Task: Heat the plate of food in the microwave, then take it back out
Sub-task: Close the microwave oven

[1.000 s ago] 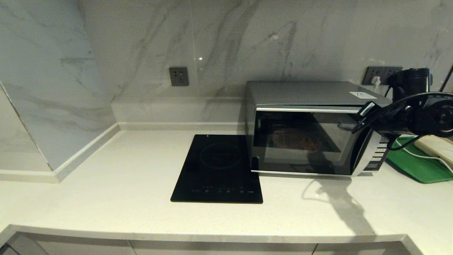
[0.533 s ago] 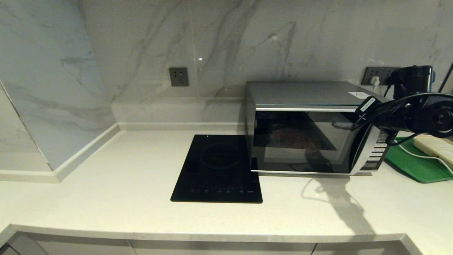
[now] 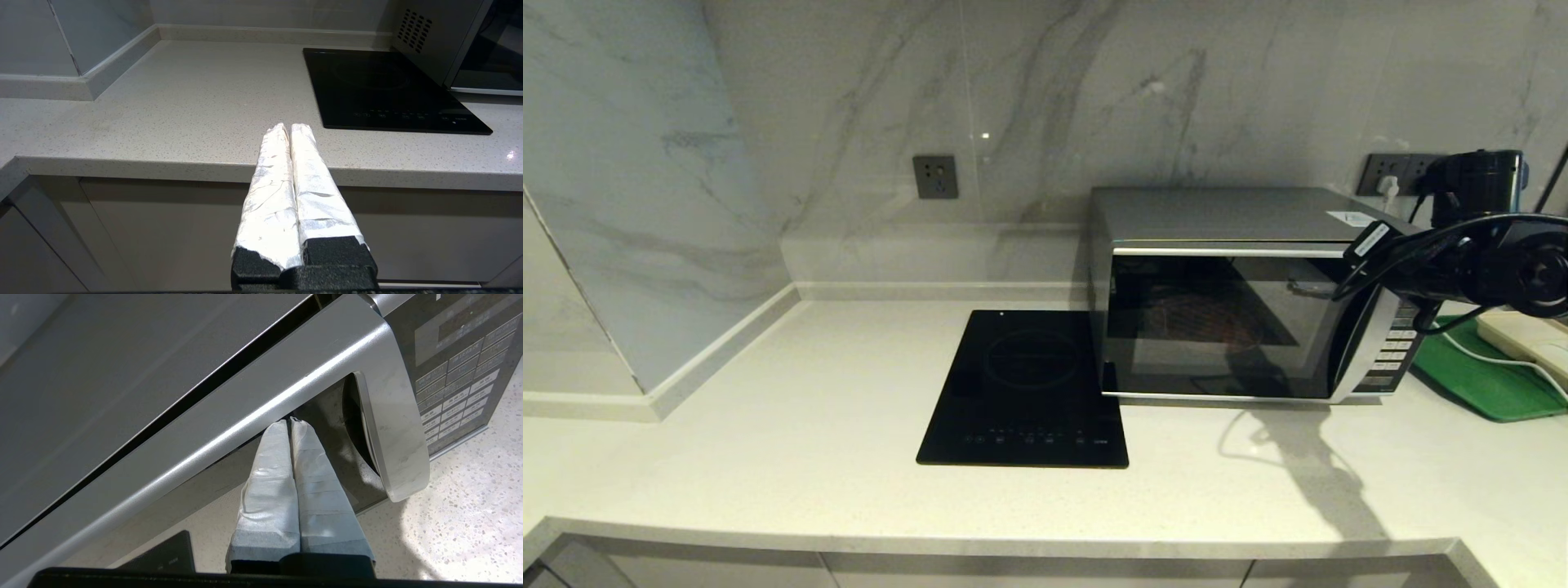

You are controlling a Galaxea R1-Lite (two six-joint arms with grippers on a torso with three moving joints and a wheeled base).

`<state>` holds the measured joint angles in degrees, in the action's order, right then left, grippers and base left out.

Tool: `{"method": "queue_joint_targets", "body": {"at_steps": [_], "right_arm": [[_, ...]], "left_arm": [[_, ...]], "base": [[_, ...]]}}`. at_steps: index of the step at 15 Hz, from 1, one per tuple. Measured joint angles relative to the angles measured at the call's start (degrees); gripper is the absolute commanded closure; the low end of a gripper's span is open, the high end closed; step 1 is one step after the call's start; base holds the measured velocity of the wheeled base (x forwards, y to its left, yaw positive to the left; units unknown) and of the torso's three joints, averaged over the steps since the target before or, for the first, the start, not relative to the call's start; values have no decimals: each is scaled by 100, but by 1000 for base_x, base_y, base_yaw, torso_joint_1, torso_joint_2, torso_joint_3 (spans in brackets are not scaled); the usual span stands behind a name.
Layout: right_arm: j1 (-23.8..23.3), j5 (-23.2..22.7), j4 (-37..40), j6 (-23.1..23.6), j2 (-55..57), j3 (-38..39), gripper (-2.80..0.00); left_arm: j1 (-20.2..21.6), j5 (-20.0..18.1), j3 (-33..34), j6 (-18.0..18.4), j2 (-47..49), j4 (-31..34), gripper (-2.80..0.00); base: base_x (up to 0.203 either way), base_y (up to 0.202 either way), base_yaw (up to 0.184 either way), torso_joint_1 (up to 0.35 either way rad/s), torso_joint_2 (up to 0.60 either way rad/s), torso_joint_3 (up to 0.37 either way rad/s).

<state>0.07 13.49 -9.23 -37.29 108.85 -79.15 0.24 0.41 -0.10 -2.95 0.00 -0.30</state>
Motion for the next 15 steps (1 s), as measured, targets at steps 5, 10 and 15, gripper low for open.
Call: {"method": "queue_joint_targets", "body": {"at_steps": [5, 10, 15], "right_arm": [[-2, 0, -455, -8, 132, -17, 0], [-2, -15, -322, 12, 31, 90, 0], [-7, -105, 256, 190, -1061, 892, 0]], "left_arm": [[-4, 0, 0, 0, 0, 0, 0], [-2, 2, 0, 0, 0, 0, 0], [0, -1, 0, -3, 0, -2, 0]], "base": [[0, 0, 0, 0, 0, 0], [0, 0, 0, 0, 0, 0], [0, 0, 0, 0, 0, 0]]}}
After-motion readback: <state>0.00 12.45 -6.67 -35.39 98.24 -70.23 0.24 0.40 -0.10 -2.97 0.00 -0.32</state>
